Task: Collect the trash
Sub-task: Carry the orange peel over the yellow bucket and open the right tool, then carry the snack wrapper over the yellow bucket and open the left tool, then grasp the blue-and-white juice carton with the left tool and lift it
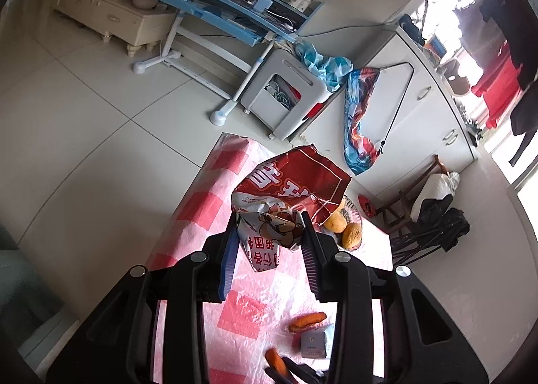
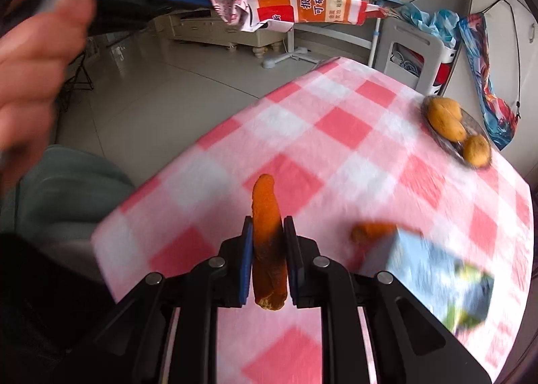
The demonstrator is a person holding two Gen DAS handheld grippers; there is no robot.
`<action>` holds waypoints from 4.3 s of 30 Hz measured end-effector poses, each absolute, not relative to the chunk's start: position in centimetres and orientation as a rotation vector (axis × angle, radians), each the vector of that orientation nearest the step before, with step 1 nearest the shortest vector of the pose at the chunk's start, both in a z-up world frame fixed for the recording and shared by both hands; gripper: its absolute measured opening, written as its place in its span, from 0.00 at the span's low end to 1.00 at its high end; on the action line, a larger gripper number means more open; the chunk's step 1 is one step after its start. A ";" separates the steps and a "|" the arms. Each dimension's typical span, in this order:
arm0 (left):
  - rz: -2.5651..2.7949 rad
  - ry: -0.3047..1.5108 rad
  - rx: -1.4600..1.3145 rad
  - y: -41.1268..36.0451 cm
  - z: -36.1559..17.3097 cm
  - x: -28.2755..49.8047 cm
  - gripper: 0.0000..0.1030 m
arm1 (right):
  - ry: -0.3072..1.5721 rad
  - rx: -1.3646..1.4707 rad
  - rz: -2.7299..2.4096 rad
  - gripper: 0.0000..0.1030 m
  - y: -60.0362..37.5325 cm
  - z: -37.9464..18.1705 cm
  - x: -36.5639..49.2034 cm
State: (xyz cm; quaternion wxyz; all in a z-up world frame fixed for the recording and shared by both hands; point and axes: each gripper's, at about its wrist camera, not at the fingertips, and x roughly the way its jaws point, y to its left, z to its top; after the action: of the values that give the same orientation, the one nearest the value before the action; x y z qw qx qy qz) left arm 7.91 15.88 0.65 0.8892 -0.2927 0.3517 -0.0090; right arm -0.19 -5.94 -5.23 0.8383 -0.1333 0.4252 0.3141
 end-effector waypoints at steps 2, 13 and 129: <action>-0.020 0.733 -0.589 15.2 0.7 7.6 0.33 | 0.891 -0.286 0.668 0.17 -7.1 -5.2 -1.3; -0.036 0.739 -0.477 11.5 0.6 4.1 0.33 | 0.816 -0.320 0.742 0.18 -10.9 -4.0 -6.6; -0.509 0.902 0.795 -16.1 -10.8 4.5 0.68 | 0.815 -0.521 0.587 0.74 -16.1 -6.6 -9.3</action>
State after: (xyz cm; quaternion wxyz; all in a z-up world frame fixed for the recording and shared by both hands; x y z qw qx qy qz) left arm 4.53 -16.11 -10.82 0.7943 0.3699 0.4197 -0.2369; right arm -9.33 -16.11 -6.62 0.8442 -0.2468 0.3860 0.2783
